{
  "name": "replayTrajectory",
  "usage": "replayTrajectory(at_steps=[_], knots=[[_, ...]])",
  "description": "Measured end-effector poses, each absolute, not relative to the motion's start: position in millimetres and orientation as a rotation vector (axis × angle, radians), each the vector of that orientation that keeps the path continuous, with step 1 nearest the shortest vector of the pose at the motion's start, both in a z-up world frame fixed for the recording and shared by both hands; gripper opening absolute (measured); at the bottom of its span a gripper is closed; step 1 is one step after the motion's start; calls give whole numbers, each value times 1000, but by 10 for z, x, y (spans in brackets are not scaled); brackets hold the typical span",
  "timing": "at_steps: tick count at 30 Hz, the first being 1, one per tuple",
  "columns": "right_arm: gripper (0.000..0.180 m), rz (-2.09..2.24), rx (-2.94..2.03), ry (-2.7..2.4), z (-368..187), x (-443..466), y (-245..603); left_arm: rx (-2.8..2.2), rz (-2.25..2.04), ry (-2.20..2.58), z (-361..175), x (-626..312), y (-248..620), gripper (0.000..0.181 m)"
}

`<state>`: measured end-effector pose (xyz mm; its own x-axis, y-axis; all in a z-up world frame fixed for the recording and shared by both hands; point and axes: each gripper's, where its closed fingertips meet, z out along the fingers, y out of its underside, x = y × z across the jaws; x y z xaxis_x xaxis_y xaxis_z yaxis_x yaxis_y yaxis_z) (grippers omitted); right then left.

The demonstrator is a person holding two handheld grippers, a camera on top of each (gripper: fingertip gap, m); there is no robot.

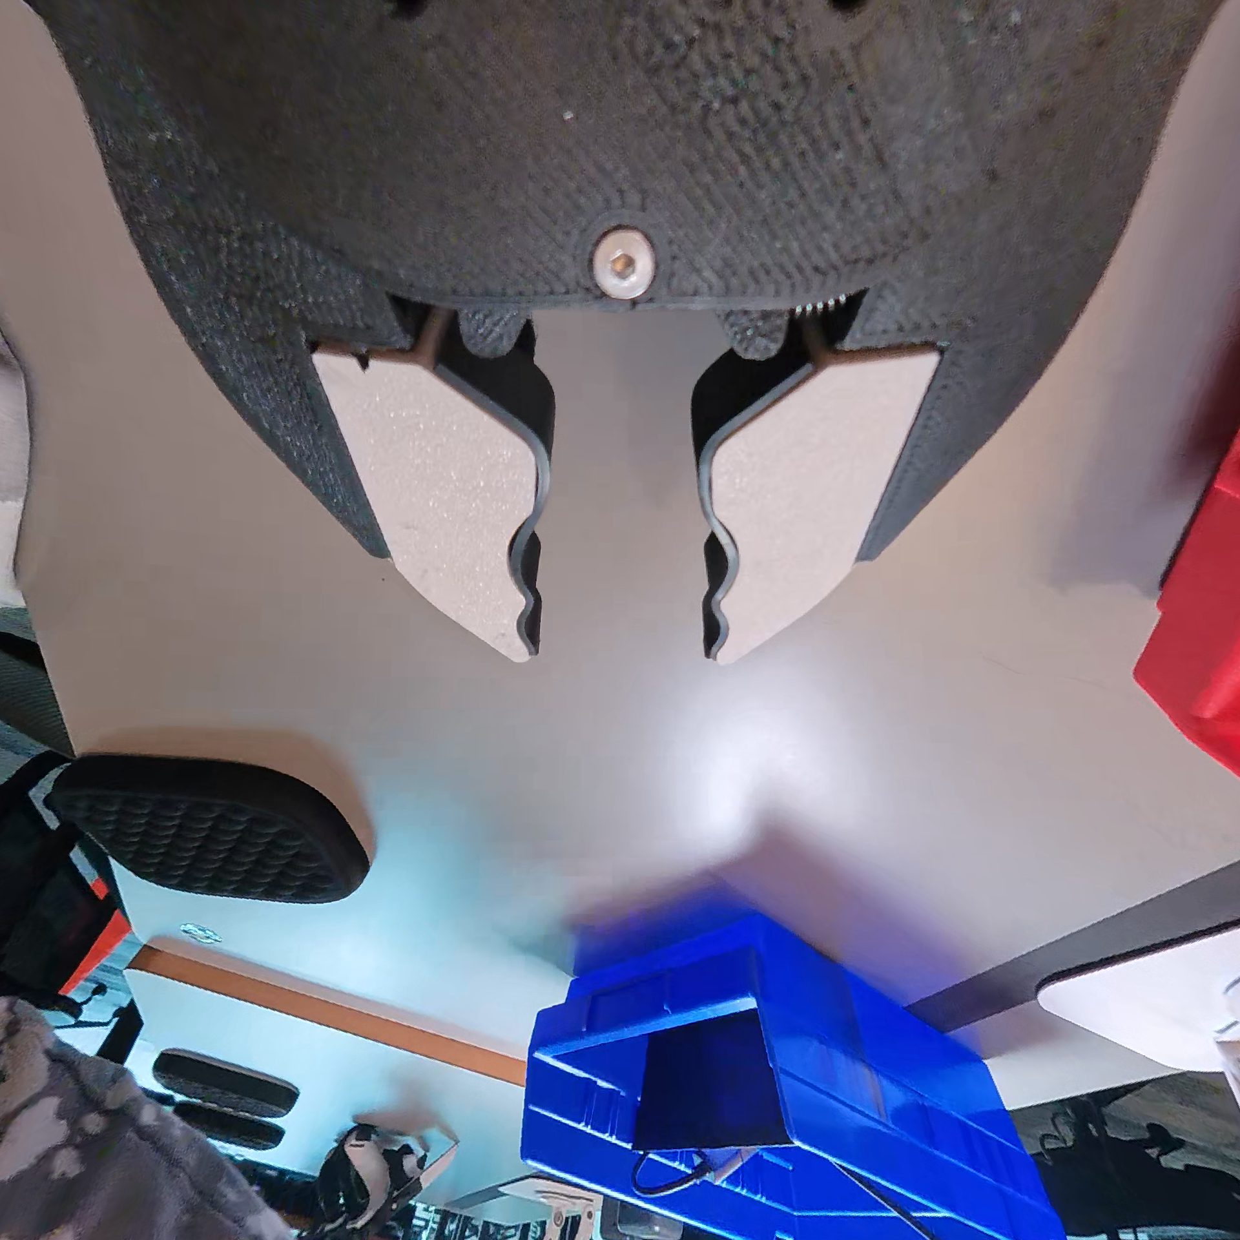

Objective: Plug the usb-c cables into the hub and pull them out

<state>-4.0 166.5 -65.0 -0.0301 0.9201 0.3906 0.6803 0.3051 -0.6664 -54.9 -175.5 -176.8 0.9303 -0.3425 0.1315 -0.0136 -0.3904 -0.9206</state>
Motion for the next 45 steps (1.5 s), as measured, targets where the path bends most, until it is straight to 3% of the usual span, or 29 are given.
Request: replayTrajectory(at_steps=[4,10,13,15,24,33,39,45], knots=[[46,423,-1338,-1798,-704,123,1137,-1943,-321,241,-1739,-592,-1752,47],[55,63,-1322,-2119,-1803,315,927,-1919,-244,171,-1645,-724,-1733,47],[41,-114,-1315,-2180,-2110,331,1069,-1913,-170,130,-1582,-816,-1735,48],[31,-141,-1302,-2150,-2102,303,1114,-1914,-122,98,-1543,-886,-1750,48],[32,-91,-1341,-2092,-2091,571,736,-1914,-23,-1,-1437,-1149,-1776,48],[37,463,-1323,-1745,-1441,583,53,-1916,58,-32,-1306,-1388,-1783,48],[36,792,-1253,-1473,-1282,453,-208,-1961,201,-119,-887,-2048,-1818,47],[36,871,-1252,-1407,-1395,451,-253,-2254,340,-193,-936,-2833,-1725,45]])
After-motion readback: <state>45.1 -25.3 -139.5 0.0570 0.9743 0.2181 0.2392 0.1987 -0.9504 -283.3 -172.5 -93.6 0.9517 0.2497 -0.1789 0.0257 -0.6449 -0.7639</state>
